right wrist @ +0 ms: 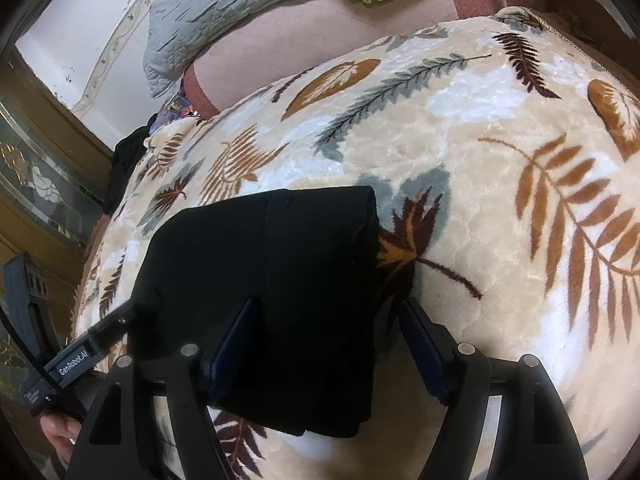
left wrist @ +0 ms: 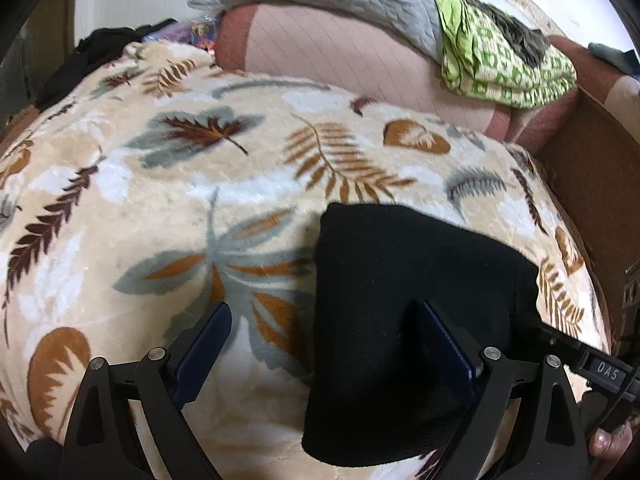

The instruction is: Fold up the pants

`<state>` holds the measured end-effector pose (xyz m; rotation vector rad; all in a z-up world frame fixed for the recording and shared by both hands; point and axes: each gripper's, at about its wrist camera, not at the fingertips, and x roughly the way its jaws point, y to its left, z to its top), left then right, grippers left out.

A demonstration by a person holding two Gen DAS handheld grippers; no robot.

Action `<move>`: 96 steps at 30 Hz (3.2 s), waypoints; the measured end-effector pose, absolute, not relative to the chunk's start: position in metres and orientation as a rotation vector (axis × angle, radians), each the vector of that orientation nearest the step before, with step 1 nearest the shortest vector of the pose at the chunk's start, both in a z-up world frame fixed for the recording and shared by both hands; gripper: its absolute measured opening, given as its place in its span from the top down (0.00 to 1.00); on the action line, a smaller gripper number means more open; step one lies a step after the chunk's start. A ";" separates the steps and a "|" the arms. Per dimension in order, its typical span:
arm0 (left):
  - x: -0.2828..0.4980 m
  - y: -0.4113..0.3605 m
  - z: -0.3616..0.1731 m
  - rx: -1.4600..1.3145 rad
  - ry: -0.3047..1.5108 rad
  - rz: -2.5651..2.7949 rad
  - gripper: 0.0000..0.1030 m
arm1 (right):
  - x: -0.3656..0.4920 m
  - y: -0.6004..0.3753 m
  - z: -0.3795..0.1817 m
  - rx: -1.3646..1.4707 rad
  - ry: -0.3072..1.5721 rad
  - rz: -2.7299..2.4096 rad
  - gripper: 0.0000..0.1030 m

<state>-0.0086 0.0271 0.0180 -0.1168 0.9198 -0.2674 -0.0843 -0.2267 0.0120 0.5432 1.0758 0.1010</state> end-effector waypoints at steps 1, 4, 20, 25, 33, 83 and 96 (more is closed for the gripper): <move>-0.010 0.027 0.020 -0.113 0.916 -0.272 0.08 | -0.085 -0.226 0.014 0.533 1.076 0.096 0.27; -0.013 0.028 0.025 -0.094 0.902 -0.272 0.08 | -0.085 -0.226 0.017 0.515 1.064 0.092 0.26; -0.011 0.020 0.016 -0.040 0.922 -0.284 0.08 | -0.084 -0.224 0.006 0.553 1.085 0.102 0.22; -0.006 0.019 0.011 -0.054 0.932 -0.294 0.08 | -0.083 -0.224 0.002 0.567 1.086 0.108 0.21; 0.001 0.013 0.003 -0.075 0.945 -0.312 0.03 | -0.079 -0.220 -0.002 0.567 1.078 0.121 0.19; 0.107 0.027 -0.005 -0.096 0.959 -0.230 0.40 | 0.053 -0.185 -0.001 0.480 1.008 0.175 0.54; 0.055 0.021 0.036 0.000 0.860 -0.249 0.39 | 0.024 -0.170 0.058 0.371 0.925 0.236 0.52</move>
